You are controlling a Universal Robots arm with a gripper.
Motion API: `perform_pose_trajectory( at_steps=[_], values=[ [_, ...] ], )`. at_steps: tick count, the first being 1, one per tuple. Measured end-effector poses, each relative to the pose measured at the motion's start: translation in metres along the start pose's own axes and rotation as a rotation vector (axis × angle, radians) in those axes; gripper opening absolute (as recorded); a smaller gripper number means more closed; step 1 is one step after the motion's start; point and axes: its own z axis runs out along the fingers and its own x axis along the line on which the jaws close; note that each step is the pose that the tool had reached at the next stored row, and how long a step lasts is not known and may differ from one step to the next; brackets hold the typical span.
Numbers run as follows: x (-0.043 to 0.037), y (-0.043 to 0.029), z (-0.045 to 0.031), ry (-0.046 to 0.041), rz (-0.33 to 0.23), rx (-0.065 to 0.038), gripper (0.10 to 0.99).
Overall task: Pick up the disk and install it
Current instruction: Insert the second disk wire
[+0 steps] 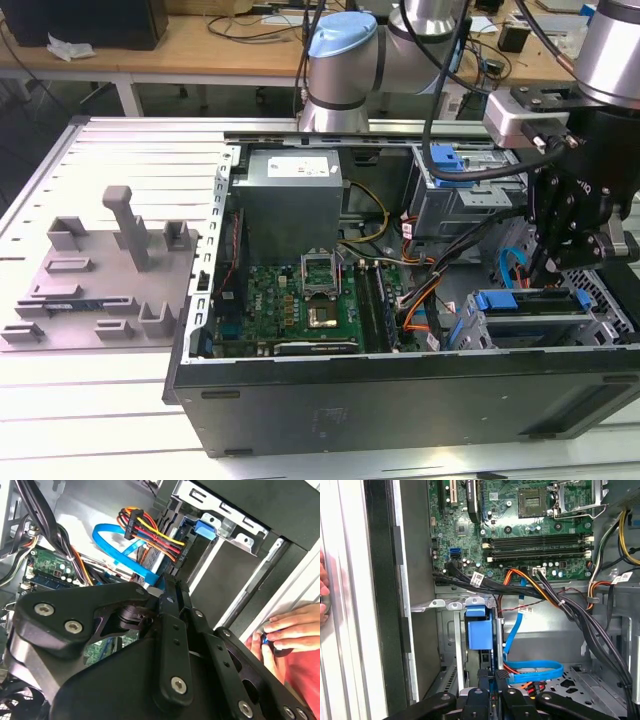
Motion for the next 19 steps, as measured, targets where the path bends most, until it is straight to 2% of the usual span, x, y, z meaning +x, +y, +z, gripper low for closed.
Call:
perform_pose_trajectory(
  at_steps=[2, 3, 5, 6, 9, 14, 19],
  values=[
    [-0.0001, -0.0006, 0.0003, -0.0056, 0.0, -0.001, 0.161],
    [-0.0001, -0.0012, 0.0004, -0.0122, 0.001, -0.001, 0.161],
    [-0.0001, -0.0017, 0.0007, -0.0197, 0.002, -0.002, 0.161],
    [0.0002, -0.0022, 0.001, -0.0273, 0.003, -0.004, 0.161],
    [0.0021, -0.0025, 0.0018, -0.0354, 0.004, -0.008, 0.161],
    [0.0056, -0.0027, 0.0024, -0.0389, 0.007, -0.015, 0.161],
    [0.0057, -0.0029, 0.0025, -0.0388, 0.008, -0.016, 0.161]
  ],
)
